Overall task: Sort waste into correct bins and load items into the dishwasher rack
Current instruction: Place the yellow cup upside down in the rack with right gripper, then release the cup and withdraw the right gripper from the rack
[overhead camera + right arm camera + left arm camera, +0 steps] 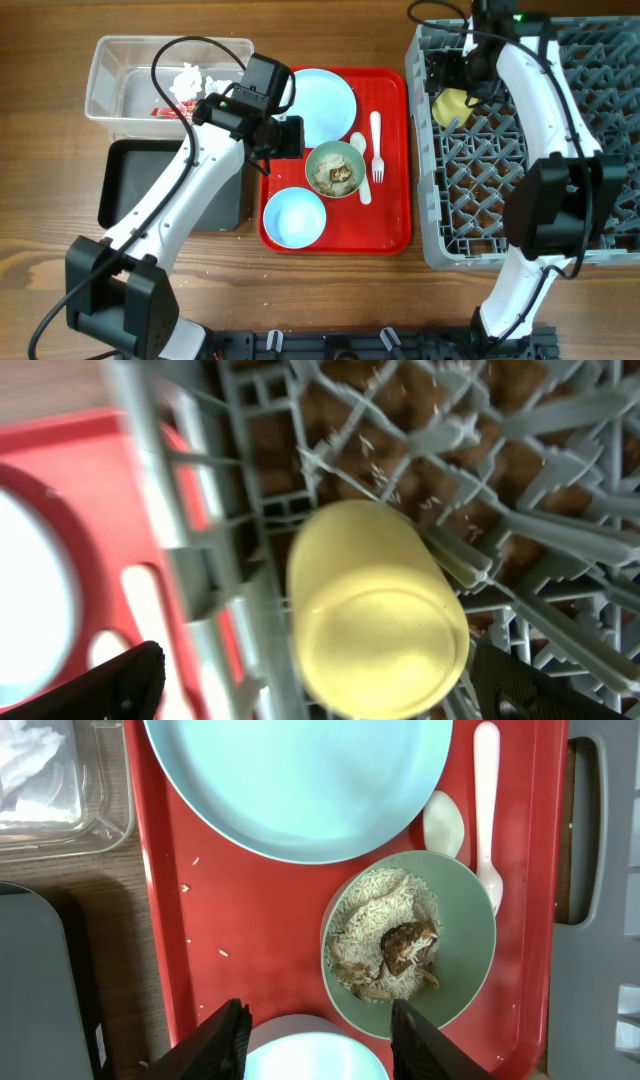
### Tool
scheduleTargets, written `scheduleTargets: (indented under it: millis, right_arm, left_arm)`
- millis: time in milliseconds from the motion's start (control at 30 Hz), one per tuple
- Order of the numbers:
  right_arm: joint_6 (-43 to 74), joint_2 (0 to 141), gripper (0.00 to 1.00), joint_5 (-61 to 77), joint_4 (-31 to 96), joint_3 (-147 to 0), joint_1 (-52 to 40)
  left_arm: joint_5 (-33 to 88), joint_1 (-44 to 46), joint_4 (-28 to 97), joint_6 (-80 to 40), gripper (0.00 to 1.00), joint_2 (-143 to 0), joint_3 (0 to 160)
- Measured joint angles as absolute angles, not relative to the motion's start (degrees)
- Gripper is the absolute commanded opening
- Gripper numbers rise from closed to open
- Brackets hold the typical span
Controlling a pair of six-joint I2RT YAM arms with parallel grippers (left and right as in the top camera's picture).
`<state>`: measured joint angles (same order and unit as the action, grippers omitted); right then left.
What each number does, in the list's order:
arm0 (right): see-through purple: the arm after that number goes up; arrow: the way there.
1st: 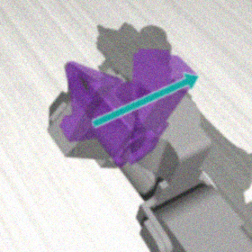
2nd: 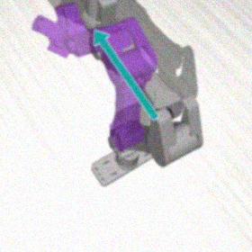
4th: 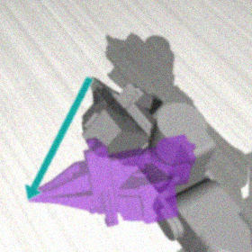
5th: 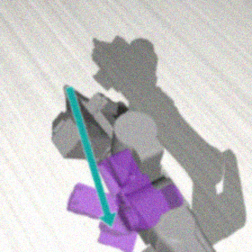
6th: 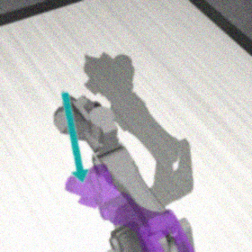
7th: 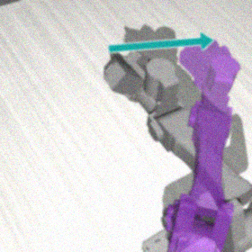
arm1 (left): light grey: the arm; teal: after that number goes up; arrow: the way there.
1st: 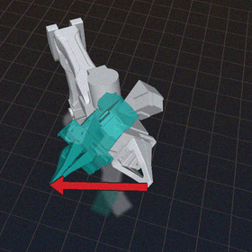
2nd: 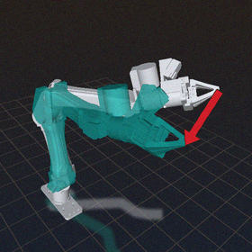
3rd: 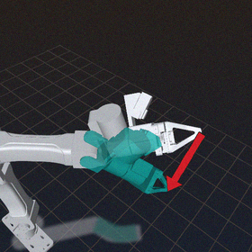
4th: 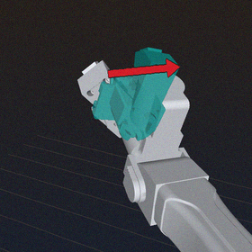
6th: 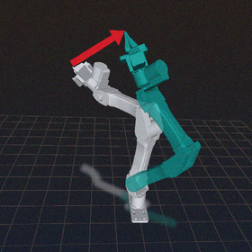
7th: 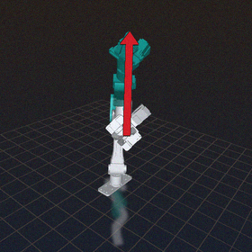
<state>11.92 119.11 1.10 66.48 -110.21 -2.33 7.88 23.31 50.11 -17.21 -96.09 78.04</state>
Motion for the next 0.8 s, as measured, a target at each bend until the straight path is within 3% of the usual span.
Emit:
scheduleTargets:
  millis: [267,400,800]
  right_arm:
    - [11.9,108.6,0.98,11.5,70.9,-113.3,-2.7]
    - [12.3,105.3,0.80,14.1,75.9,-114.0,-5.4]
    - [15.2,105.3,0.80,13.2,75.6,-106.4,-18.1]
  left_arm:
    - [7.7,23.3,50.1,-18.5,0.46,-96.1,78.0]
    - [7.7,23.3,50.1,-20.3,0.45,-96.1,78.0]
    - [7.3,23.2,52.9,-25.7,0.44,-95.5,78.0]
